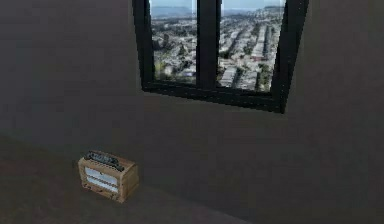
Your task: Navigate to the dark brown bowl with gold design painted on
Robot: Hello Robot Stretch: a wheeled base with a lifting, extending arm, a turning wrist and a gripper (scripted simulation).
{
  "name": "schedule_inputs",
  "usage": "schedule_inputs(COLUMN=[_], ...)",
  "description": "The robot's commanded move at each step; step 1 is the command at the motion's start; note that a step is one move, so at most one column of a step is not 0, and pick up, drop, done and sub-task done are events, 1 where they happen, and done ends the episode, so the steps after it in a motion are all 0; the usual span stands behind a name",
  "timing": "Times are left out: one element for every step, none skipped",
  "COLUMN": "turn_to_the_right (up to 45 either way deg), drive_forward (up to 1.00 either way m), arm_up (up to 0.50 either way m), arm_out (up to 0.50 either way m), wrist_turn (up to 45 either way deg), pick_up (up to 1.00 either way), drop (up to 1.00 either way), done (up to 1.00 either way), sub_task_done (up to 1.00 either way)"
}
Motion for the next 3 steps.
schedule_inputs(turn_to_the_right=[-30.0, 0.0, -36.0], drive_forward=[0.0, 0.75, 0.0], arm_up=[0.0, 0.0, 0.0], arm_out=[0.0, 0.0, 0.0], wrist_turn=[0.0, 0.0, 0.0], pick_up=[0.0, 0.0, 0.0], drop=[0.0, 0.0, 0.0], done=[0.0, 0.0, 0.0], sub_task_done=[0.0, 0.0, 0.0])
